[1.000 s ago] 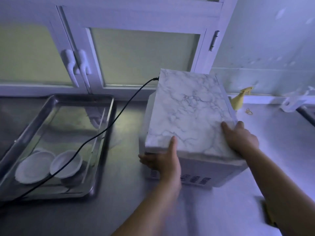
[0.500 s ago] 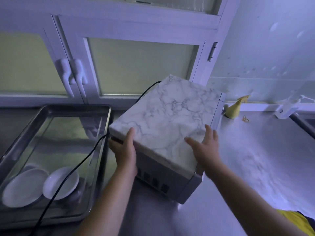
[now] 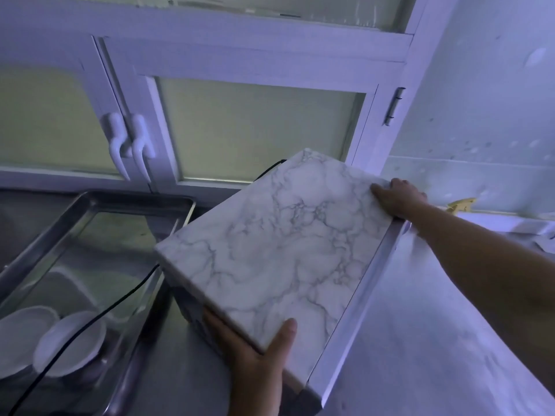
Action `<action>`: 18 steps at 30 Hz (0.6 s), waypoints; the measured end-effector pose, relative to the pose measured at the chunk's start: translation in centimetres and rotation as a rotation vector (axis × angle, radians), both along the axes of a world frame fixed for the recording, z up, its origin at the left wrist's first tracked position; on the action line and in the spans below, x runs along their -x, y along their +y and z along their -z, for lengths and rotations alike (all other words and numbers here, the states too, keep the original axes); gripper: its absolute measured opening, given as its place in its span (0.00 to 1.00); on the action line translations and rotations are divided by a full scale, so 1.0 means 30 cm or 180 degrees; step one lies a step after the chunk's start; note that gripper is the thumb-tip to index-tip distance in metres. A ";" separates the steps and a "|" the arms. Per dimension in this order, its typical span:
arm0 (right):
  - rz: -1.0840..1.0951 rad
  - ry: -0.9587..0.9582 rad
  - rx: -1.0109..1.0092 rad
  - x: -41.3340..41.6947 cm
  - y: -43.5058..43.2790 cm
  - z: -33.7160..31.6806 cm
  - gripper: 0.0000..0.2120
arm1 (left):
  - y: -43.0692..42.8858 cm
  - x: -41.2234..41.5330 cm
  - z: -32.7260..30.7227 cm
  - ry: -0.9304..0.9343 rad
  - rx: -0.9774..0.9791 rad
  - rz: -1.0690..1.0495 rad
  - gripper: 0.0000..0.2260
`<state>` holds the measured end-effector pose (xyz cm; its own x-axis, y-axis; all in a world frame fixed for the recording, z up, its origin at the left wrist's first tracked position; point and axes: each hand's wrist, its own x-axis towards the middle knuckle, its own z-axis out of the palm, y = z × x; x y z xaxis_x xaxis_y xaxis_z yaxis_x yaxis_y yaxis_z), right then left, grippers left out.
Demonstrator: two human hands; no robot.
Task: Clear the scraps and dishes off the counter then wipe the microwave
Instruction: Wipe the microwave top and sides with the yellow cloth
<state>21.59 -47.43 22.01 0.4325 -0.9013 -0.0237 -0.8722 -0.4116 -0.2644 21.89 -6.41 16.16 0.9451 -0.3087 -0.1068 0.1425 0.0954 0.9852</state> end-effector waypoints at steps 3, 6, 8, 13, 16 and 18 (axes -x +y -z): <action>0.0020 -0.0023 0.0115 -0.020 -0.063 0.026 0.39 | -0.008 0.002 0.028 -0.0058 0.0154 0.0021 0.58; -0.0060 0.0060 0.0162 0.009 -0.053 0.034 0.36 | 0.001 0.007 0.054 -0.0012 0.0354 0.0091 0.57; -0.0172 0.0136 0.0211 0.045 -0.023 0.031 0.32 | 0.020 -0.006 0.061 -0.0057 0.0440 0.0154 0.58; 0.0216 0.0140 0.0203 0.180 0.092 0.034 0.34 | 0.096 -0.065 0.073 0.0076 0.0771 0.0407 0.57; 0.0571 -0.0086 0.0178 0.264 0.184 0.042 0.34 | 0.160 -0.097 0.038 -0.0194 0.0664 0.0593 0.46; 0.0836 -0.0165 0.0197 0.314 0.256 0.046 0.35 | 0.204 -0.134 0.018 -0.0395 0.0621 0.0802 0.41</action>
<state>12.18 -39.74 20.64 0.1829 -0.9818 0.0511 -0.9371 -0.1898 -0.2929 25.90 -0.27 15.61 0.8386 -0.5375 0.0885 0.0656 0.2608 0.9632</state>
